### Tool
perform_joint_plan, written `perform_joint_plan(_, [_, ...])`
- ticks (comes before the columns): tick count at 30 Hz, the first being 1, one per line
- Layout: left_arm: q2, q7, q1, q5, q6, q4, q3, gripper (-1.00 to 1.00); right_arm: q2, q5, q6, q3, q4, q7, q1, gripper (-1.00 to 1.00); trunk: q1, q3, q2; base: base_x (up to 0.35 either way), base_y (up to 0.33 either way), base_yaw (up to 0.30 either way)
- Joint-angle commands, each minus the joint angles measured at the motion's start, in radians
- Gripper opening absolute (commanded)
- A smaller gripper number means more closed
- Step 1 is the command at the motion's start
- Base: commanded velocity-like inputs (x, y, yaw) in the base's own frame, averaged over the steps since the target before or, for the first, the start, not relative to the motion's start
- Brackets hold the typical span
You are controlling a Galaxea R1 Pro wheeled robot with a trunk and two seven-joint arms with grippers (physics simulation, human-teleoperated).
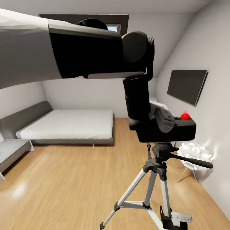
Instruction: Attach the digital camera to the camera tripod in the bedroom.
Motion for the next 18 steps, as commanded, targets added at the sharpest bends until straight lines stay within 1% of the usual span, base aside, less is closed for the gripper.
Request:
perform_joint_plan(1, [-0.001,-0.006,-0.002,-0.003,-0.002,-0.007,-0.002,-1.0,0.0,0.003,0.0,0.003,0.0,-0.004,0.0,-1.0,0.001,-0.002,-0.002,0.0,0.0,0.0])
perform_joint_plan(10, [-0.001,-0.006,-0.002,-0.004,-0.004,-0.013,-0.003,-1.0,0.0,0.003,0.0,0.003,0.0,-0.004,0.0,-1.0,0.001,-0.002,-0.002,0.0,0.0,0.0])
perform_joint_plan(12, [-0.001,-0.006,-0.002,-0.004,-0.004,-0.008,-0.003,-1.0,0.0,0.003,0.0,0.003,0.0,-0.004,0.0,-1.0,0.001,-0.002,-0.002,0.0,0.0,0.0])
perform_joint_plan(14, [0.001,-0.006,-0.003,-0.005,-0.005,0.023,-0.004,-1.0,0.0,0.003,0.0,0.003,0.0,-0.004,0.0,-1.0,0.001,-0.002,-0.002,0.0,0.0,0.0])
perform_joint_plan(18, [0.0,-0.006,-0.003,-0.005,-0.005,0.033,-0.005,-1.0,0.0,0.003,0.0,0.003,-0.001,-0.004,0.0,-1.0,0.001,-0.002,-0.002,0.0,0.0,0.0])
